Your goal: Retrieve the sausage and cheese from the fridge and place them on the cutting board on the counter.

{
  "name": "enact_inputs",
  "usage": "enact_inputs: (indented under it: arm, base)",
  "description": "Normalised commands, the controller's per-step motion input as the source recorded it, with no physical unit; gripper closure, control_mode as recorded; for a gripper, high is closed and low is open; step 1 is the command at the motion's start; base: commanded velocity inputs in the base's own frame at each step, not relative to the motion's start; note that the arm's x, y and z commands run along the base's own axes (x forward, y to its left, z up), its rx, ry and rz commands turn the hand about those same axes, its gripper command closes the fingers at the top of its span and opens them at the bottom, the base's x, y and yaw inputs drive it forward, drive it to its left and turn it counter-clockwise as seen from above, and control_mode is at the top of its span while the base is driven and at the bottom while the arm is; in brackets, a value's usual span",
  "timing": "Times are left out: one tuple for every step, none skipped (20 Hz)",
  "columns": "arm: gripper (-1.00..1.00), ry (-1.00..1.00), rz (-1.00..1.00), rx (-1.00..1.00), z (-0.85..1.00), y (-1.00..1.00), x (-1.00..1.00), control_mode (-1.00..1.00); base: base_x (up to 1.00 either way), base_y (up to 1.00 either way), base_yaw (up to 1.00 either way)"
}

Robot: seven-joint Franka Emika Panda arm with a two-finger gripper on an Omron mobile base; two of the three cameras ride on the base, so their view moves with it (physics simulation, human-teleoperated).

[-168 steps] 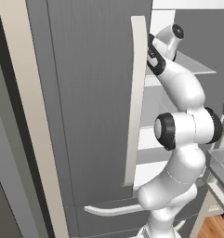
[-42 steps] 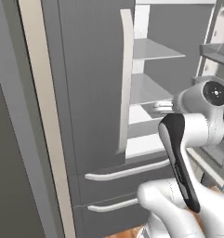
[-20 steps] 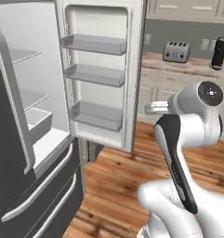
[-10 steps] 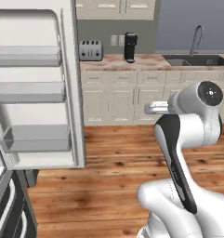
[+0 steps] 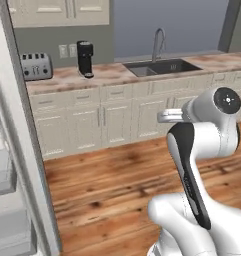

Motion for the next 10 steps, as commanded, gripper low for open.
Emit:
enact_inputs:
  arm:
    - [1.0, 0.0, 0.0, 0.0, 0.0, 0.0, 0.0, 1.0]
    - [1.0, 0.0, 0.0, 0.0, 0.0, 0.0, 0.0, 1.0]
    - [1.0, 0.0, 0.0, 0.0, 0.0, 0.0, 0.0, 1.0]
    - [1.0, 0.0, 0.0, 0.0, 0.0, 0.0, 0.0, 1.0]
    - [1.0, 0.0, 0.0, 0.0, 0.0, 0.0, 0.0, 1.0]
    - [1.0, 0.0, 0.0, 0.0, 0.0, 0.0, 0.0, 1.0]
    - [1.0, 0.0, 0.0, 0.0, 0.0, 0.0, 0.0, 1.0]
    - [1.0, 0.0, 0.0, 0.0, 0.0, 0.0, 0.0, 1.0]
    - [1.0, 0.0, 0.0, 0.0, 0.0, 0.0, 0.0, 1.0]
    - [1.0, 0.0, 0.0, 0.0, 0.0, 0.0, 0.0, 1.0]
  base:
    - [0.99, -0.51, -0.44]
    - [0.96, -0.51, -0.45]
    - [0.96, -0.51, -0.45]
    - [0.97, -0.51, -0.45]
    - [0.98, -0.66, -0.41]
    - [0.96, -0.73, -0.38]
    - [0.91, -0.81, -0.35]
    - [0.93, -0.88, -0.33]
    - [0.92, -0.94, -0.32]
    - [0.96, -0.96, -0.31]
